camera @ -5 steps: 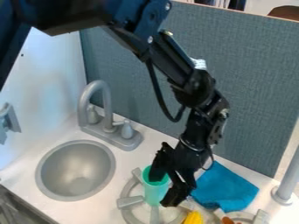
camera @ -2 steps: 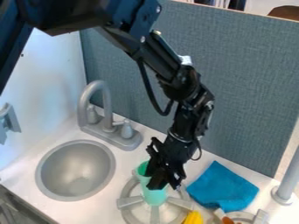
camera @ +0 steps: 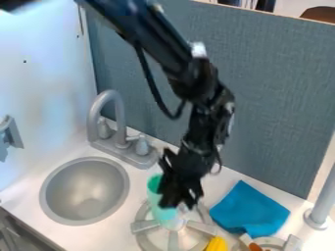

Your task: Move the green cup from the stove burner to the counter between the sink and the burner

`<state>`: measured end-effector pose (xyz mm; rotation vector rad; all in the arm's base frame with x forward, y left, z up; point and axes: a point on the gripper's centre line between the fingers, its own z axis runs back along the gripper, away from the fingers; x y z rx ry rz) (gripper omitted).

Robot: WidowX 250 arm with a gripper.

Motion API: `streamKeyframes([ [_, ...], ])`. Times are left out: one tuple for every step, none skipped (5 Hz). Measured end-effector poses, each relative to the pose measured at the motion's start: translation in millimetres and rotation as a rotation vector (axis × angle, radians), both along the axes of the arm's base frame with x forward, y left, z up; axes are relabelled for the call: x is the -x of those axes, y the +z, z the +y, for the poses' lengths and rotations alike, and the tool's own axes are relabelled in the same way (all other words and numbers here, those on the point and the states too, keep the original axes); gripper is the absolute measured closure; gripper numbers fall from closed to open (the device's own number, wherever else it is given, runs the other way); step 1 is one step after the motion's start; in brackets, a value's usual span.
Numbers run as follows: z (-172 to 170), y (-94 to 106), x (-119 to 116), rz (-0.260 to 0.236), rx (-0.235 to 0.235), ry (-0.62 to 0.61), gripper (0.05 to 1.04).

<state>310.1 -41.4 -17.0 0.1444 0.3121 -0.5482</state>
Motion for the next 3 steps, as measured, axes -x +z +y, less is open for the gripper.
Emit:
streamKeyframes([
  [2,12.7,9,-0.019,-0.014,0.042,0.975],
  [3,12.3,24,0.035,-0.058,0.079,0.975],
  [8,8.7,31,0.069,-0.108,0.144,0.975],
])
